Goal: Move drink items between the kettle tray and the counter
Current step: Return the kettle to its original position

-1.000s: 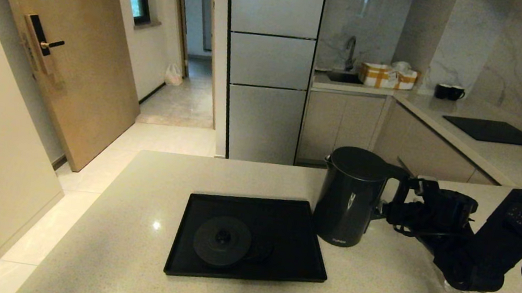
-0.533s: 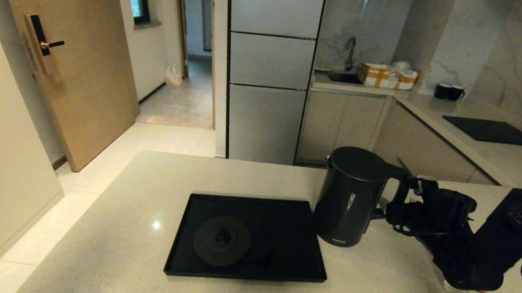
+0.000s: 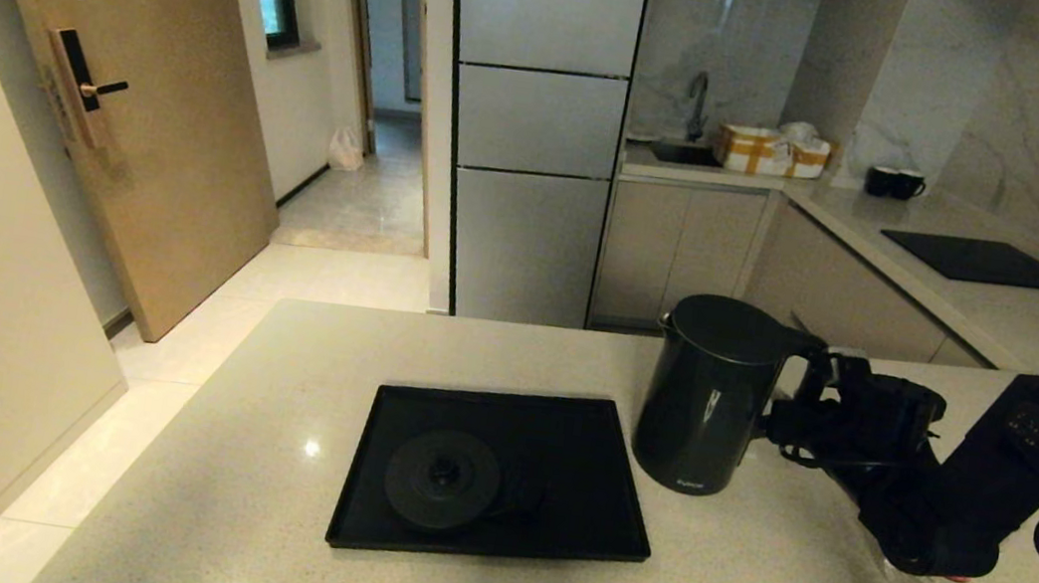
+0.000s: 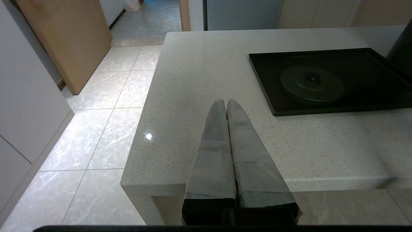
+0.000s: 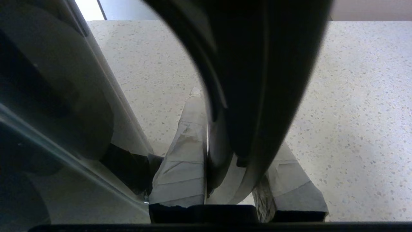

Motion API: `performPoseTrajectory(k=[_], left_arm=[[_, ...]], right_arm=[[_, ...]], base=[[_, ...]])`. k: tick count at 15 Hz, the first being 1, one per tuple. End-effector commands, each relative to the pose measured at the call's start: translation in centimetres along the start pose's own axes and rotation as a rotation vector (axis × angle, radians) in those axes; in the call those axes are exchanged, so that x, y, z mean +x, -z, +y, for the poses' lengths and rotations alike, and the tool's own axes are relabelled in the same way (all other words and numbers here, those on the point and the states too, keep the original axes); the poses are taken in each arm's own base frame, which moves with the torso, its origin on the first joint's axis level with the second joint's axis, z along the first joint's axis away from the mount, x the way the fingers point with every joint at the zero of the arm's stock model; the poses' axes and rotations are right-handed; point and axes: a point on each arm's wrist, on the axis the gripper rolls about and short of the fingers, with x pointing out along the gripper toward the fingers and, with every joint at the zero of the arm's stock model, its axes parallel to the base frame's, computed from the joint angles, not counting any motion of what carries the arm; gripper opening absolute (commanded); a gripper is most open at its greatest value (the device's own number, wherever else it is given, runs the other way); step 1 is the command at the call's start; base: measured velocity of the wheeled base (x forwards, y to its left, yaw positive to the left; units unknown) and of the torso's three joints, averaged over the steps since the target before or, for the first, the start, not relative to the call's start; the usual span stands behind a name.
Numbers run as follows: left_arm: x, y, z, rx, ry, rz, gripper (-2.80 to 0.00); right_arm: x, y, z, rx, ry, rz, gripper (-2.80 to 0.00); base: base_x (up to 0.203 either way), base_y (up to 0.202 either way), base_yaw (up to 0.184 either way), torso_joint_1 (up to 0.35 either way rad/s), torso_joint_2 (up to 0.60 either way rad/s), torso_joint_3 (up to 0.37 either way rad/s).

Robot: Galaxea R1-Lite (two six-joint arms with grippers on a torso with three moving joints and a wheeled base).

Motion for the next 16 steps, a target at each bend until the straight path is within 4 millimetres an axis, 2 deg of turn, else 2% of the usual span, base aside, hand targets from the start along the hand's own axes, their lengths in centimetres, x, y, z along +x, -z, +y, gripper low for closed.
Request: performPoseTrajectory(k=[1,4,6,9,11,16], left_arm=[[0.0,0.0,0.0,0.0,0.0,0.0,-2.8],[0.0,0.0,0.0,0.0,0.0,0.0,-2.8],[0.0,0.0,0.0,0.0,0.0,0.0,-2.8],[0.0,0.0,0.0,0.0,0.0,0.0,-2.8],[0.0,0.0,0.0,0.0,0.0,0.0,-2.8],[0.0,0.0,0.0,0.0,0.0,0.0,-2.8]], right_arm=[[0.0,-0.1,0.1,-0.002,-0.003,-0.005,-2.8],[-0.1,-0.2,0.1,-0.002,-0.004,-0.004,-2.8],[-0.6,-1.0,0.4,0.004,-0.011,-0.01,-2.8],[-3.0,-4.9,1.2,0.056,-0.039,-0.067,-2.8],[-4.3,-6.2,1.8,0.075,-0.051,-0.083,-2.8],[-4.8,-6.7,2.2,0.077,-0.051,-0.094,-2.8]], base=[[0.0,0.0,0.0,0.0,0.0,0.0],[0.0,0.0,0.0,0.0,0.0,0.0],[0.0,0.0,0.0,0.0,0.0,0.0],[0.0,0.0,0.0,0.0,0.0,0.0],[0.0,0.0,0.0,0.0,0.0,0.0],[0.0,0.0,0.0,0.0,0.0,0.0]])
